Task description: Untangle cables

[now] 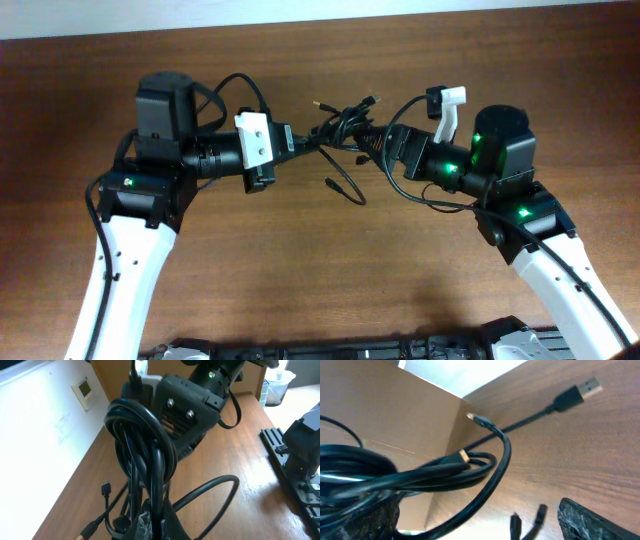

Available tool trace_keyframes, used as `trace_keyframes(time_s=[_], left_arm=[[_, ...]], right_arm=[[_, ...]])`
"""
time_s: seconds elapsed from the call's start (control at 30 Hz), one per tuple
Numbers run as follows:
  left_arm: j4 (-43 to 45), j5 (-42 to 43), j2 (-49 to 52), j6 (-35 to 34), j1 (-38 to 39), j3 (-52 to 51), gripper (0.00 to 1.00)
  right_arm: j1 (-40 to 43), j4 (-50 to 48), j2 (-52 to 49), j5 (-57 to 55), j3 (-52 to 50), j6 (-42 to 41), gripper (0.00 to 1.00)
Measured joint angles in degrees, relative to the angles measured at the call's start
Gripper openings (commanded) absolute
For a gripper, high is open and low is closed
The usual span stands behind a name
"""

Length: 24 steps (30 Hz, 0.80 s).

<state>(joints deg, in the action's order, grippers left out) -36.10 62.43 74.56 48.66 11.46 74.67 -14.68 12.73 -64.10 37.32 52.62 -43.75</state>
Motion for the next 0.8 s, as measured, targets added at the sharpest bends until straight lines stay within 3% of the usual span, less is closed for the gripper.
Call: trace_keyframes(time_s=[0.33, 0.8], left_arm=[[8.81, 0.70, 0.00, -5.68, 0.00, -0.04, 0.00], [12.87, 3.80, 0.00, -13.66, 0.00, -0.07, 0.00]], right_arm=[[0.00, 11.19, -3.04, -0.02, -0.02, 2.45, 0.99], [0.00, 26.21, -3.04, -0.52, 0.00, 10.40, 0.99]])
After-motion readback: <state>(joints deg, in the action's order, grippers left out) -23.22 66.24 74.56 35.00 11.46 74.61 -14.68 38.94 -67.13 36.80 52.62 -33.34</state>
